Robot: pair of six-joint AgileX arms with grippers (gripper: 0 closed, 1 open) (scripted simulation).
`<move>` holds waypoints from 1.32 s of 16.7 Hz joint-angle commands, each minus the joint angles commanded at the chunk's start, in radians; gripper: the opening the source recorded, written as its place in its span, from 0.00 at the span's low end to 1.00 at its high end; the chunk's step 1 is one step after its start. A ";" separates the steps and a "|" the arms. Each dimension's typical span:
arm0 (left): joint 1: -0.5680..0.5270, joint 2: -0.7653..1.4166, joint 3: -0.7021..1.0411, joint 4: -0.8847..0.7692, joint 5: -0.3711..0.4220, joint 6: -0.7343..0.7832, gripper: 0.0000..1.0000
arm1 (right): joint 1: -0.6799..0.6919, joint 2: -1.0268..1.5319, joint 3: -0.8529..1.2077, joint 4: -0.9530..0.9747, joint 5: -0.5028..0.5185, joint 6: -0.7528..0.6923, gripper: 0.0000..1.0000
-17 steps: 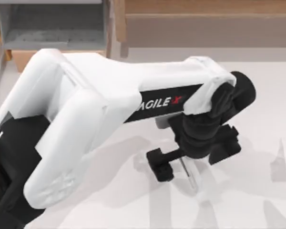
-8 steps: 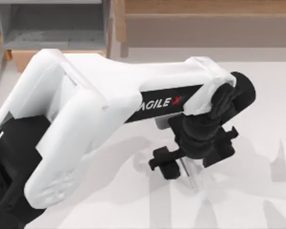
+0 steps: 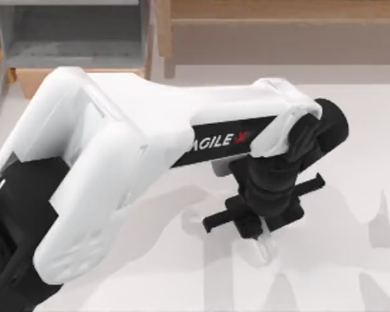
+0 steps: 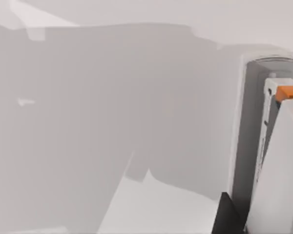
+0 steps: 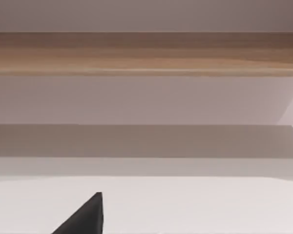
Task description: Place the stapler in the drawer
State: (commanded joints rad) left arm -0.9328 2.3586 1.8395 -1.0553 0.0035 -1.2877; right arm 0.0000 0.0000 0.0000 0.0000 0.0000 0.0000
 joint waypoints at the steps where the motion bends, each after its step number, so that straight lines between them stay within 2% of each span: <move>1: 0.000 0.000 0.000 0.000 0.000 0.000 0.00 | 0.000 0.000 0.000 0.000 0.000 0.000 1.00; 9: 0.001 -0.002 0.003 -0.004 0.000 0.001 0.00 | 0.000 0.000 0.000 0.000 0.000 0.000 1.00; 14: 0.001 -0.028 0.064 -0.093 -0.001 0.000 0.00 | 0.000 0.000 0.000 0.000 0.000 0.000 1.00; 19: 0.001 -0.026 0.067 -0.098 0.000 0.001 0.00 | 0.000 0.000 0.000 0.000 0.000 0.000 1.00; 22: 0.061 -0.044 0.095 -0.119 -0.003 0.053 0.00 | 0.000 0.000 0.000 0.000 0.000 0.000 1.00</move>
State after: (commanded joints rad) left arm -0.8714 2.3142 1.9345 -1.1744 0.0001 -1.2349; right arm 0.0000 0.0000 0.0000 0.0000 0.0000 0.0000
